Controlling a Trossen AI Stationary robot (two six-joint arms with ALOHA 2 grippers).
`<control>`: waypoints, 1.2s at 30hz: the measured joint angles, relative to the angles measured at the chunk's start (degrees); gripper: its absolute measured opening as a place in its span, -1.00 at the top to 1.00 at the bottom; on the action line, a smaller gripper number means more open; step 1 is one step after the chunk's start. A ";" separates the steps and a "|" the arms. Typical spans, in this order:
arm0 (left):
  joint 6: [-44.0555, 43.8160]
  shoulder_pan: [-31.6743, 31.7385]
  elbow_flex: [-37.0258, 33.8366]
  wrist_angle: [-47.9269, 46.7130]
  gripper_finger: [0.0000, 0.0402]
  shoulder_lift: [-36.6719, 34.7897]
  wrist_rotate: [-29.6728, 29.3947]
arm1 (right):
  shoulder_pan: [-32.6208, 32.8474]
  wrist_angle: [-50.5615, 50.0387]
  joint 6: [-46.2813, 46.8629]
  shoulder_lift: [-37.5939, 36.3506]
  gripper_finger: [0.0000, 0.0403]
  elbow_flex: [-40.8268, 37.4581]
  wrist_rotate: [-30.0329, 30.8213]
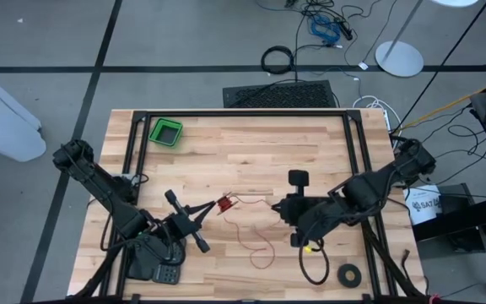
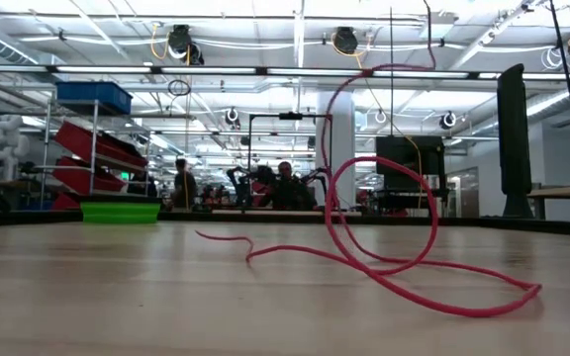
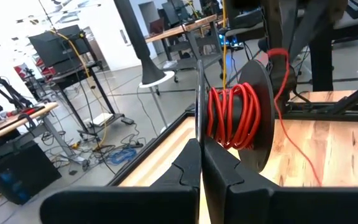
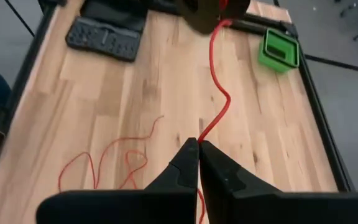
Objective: Coil cords
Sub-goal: Uncoil the red wire from the spool
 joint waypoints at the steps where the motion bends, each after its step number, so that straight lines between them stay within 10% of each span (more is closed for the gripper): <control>1: -0.01 0.00 0.00 0.02 0.98 0.00 0.00 | 0.00 0.19 0.08 0.00 1.00 -0.94 0.00; 24: -0.03 -0.37 0.00 0.46 0.98 0.00 -0.22 | -2.90 64.55 -9.39 0.13 0.95 -43.91 -0.61; 36: 0.01 -0.37 0.00 0.43 0.98 0.00 -1.32 | 0.71 74.83 -11.28 0.13 0.53 -46.79 -0.29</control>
